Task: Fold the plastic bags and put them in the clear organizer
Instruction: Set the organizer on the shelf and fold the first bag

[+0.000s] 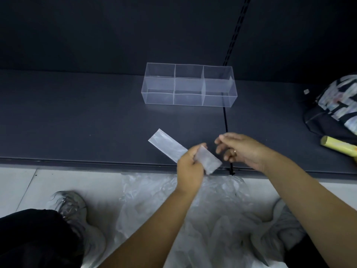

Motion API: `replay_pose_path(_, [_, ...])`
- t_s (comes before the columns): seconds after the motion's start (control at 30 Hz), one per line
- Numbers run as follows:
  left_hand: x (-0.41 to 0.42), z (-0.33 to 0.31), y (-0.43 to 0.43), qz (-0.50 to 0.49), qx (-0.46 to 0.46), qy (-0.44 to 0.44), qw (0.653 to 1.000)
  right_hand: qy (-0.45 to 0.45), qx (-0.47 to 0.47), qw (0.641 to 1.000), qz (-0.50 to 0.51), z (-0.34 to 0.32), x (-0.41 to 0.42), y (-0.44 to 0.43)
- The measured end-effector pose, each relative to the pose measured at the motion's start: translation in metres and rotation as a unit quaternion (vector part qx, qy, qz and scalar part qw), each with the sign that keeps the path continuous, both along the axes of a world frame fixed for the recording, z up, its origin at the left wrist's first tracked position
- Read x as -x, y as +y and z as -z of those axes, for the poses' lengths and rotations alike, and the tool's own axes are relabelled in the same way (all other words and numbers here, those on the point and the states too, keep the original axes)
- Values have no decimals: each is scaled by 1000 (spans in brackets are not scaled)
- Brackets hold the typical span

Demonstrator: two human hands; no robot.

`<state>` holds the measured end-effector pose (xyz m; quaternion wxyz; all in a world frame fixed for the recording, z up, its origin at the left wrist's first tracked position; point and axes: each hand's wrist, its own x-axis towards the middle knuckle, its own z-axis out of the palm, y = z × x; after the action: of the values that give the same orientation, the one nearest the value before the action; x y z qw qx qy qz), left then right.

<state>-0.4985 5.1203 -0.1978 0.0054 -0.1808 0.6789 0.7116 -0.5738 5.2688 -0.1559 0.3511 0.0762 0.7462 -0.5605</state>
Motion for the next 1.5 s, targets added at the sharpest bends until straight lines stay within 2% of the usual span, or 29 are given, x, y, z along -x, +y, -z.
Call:
replay_pose_path(0.07, [13,-2,-17,-8,-83,-66,994,40,35,999,9,9,2,-7])
replay_pose_path(0.13, [24,-1,-35,-2,-167,-130,977,15,95,995,-32,19,-2,-20])
replay_pose_path(0.23, [32,6,-54,2,-264,-156,952,3,78,993,-94,34,-5,-43])
replay_pose_path(0.33, [36,16,-63,16,-273,-152,950,20,19,997,-75,47,-5,-59])
replay_pose_path(0.47, [45,26,-66,-11,-276,-188,942,62,-84,993,-50,62,-7,-61])
replay_pose_path(0.6, [56,37,-77,-40,-245,-214,945,78,-125,989,-22,71,-11,-55])
replay_pose_path(0.77, [79,38,-88,-69,-160,-230,958,64,-103,991,59,78,-14,-52])
replay_pose_path(0.87, [90,33,-93,-97,-67,-202,972,40,-73,991,101,78,-15,-49])
replay_pose_path(0.93, [88,30,-94,-90,114,-122,982,31,-63,991,113,77,-15,-49])
replay_pose_path(1.0, [72,23,-87,-46,317,17,947,26,-61,991,115,75,-14,-50])
replay_pose_path(1.07, [50,25,-78,68,405,128,903,23,-59,991,115,72,-14,-51])
replay_pose_path(1.1, [38,31,-73,147,418,141,885,22,-58,991,115,70,-14,-51])
replay_pose_path(1.17, [18,45,-71,288,435,109,846,10,-53,992,114,65,-15,-52])
replay_pose_path(1.23, [9,58,-74,337,461,102,815,-24,-35,992,121,59,-16,-52])
replay_pose_path(1.27, [8,60,-75,335,466,108,812,-47,-17,990,130,55,-15,-52])
replay_pose_path(1.4, [15,53,-72,250,433,137,855,-97,58,981,159,37,-10,-52])
replay_pose_path(1.5, [21,45,-74,190,428,122,875,-33,44,988,143,30,-2,-55])
